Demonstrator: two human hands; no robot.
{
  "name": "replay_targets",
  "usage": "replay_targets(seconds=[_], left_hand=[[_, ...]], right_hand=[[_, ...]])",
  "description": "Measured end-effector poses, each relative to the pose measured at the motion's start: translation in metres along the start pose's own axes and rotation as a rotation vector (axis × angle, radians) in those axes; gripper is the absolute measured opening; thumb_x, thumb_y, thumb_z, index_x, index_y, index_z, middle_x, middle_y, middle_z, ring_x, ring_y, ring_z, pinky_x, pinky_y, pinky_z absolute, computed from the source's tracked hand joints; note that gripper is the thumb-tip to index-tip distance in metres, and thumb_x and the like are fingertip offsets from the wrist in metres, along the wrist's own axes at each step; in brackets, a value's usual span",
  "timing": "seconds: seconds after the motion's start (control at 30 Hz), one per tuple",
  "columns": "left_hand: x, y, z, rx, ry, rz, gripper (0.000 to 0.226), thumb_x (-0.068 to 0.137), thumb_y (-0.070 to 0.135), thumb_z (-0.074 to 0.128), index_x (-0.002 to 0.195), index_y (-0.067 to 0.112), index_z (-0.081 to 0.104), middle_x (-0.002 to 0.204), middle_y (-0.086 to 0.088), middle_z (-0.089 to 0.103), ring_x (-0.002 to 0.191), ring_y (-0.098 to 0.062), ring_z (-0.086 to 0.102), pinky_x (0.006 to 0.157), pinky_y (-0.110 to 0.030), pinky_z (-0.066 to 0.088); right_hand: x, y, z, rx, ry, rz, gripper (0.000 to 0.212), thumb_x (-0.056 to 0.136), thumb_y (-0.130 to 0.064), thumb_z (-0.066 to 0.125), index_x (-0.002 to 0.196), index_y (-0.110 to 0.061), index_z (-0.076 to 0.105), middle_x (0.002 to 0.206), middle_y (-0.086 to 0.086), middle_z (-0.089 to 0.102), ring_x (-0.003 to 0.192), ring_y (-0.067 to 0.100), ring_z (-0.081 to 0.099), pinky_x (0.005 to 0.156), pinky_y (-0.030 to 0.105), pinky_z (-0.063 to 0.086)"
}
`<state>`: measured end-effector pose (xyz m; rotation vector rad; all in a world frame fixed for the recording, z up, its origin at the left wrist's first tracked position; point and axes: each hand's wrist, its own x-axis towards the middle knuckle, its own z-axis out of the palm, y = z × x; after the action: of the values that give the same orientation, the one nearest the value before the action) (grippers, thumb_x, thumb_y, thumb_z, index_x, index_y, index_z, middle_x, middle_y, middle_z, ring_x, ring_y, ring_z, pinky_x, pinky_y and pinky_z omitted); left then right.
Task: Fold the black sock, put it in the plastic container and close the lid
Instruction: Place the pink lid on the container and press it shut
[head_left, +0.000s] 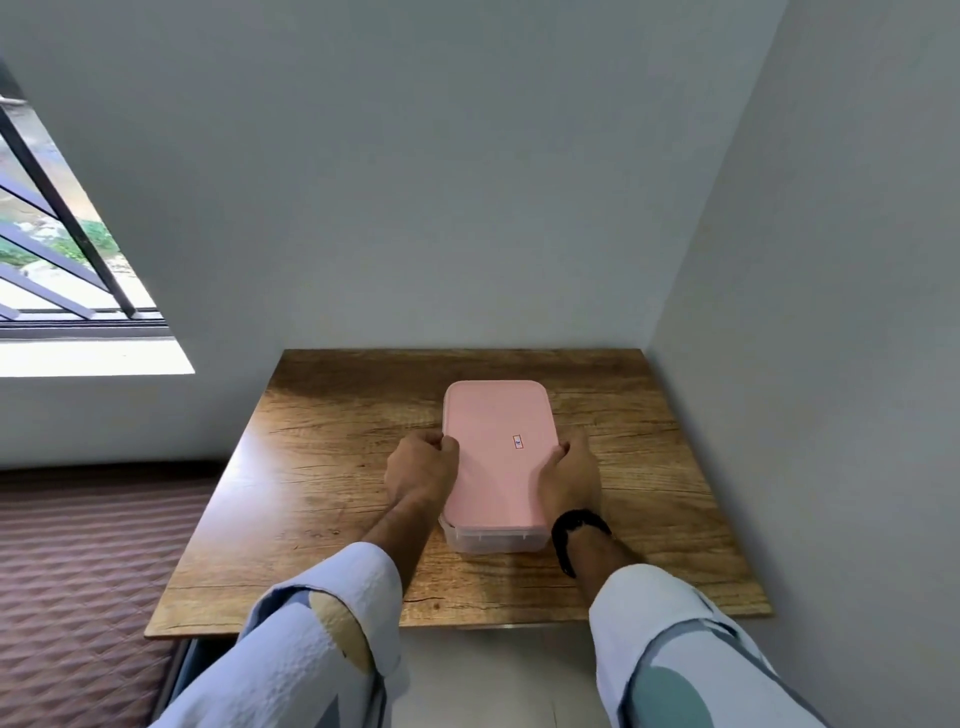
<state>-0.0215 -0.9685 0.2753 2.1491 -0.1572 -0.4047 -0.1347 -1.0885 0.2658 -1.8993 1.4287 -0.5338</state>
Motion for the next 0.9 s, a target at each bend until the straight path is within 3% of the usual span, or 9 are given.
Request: replay_targets(seconds=[0.1,0.3,0.47,0.57,0.63,0.73,0.9], left_hand=[[-0.002,0.001,-0.001,-0.014,0.024,-0.011,0.031,0.1,0.04,0.06,0.126,0.026,0.07,0.114,0.0,0.075,0.086,-0.021,0.073,0.075,-0.038,0.066],[0.0,-0.004,-0.005,-0.048,-0.059,-0.045,0.03,0.103,0.032,0.052,0.13,0.026,0.064,0.123,-0.004,0.073,0.095,-0.026,0.073,0.085,-0.048,0.066],[0.005,-0.003,0.003,0.234,-0.1,0.21,0.053,0.106,0.026,0.041,0.158,0.033,0.037,0.147,-0.011,0.056,0.118,-0.034,0.066,0.099,-0.054,0.059],[0.015,-0.011,0.007,0.391,-0.126,0.283,0.059,0.106,0.029,0.037,0.164,0.031,0.027,0.155,-0.01,0.046,0.125,-0.035,0.062,0.102,-0.055,0.057],[0.016,-0.011,0.007,0.442,-0.125,0.337,0.061,0.105,0.029,0.037,0.165,0.027,0.025,0.156,-0.011,0.047,0.126,-0.036,0.061,0.103,-0.057,0.055],[0.019,-0.003,0.008,0.447,-0.115,0.386,0.063,0.105,0.031,0.036,0.166,0.026,0.022,0.155,-0.012,0.048,0.125,-0.038,0.061,0.105,-0.057,0.053],[0.021,-0.01,0.008,0.515,-0.122,0.418,0.064,0.105,0.031,0.033,0.166,0.023,0.02,0.148,-0.015,0.058,0.119,-0.039,0.065,0.103,-0.054,0.053]], right_hand=[[-0.005,0.001,0.004,0.025,-0.011,0.023,0.014,0.105,-0.024,0.041,0.111,-0.018,0.051,0.116,0.009,0.068,0.101,0.028,0.067,0.079,0.041,0.058],[-0.002,0.002,-0.001,-0.052,-0.102,-0.027,0.017,0.106,-0.026,0.037,0.117,-0.016,0.046,0.116,0.01,0.068,0.099,0.031,0.067,0.078,0.042,0.056],[0.007,0.002,-0.002,-0.156,-0.183,-0.158,0.037,0.101,-0.024,0.038,0.138,-0.018,0.043,0.123,0.009,0.068,0.103,0.032,0.067,0.084,0.045,0.057],[0.026,-0.005,0.001,-0.282,-0.239,-0.26,0.052,0.096,-0.022,0.04,0.147,-0.024,0.034,0.121,0.014,0.067,0.104,0.036,0.066,0.087,0.046,0.054],[0.039,-0.012,-0.001,-0.321,-0.259,-0.299,0.056,0.098,-0.023,0.036,0.152,-0.026,0.026,0.116,0.018,0.068,0.105,0.039,0.065,0.092,0.049,0.053],[0.052,-0.014,-0.002,-0.326,-0.231,-0.363,0.049,0.105,-0.029,0.027,0.154,-0.02,0.031,0.118,0.02,0.069,0.106,0.039,0.064,0.095,0.049,0.051],[0.052,-0.006,0.003,-0.319,-0.272,-0.362,0.056,0.106,-0.028,0.03,0.16,-0.027,0.018,0.12,0.024,0.067,0.112,0.043,0.062,0.1,0.049,0.049]])
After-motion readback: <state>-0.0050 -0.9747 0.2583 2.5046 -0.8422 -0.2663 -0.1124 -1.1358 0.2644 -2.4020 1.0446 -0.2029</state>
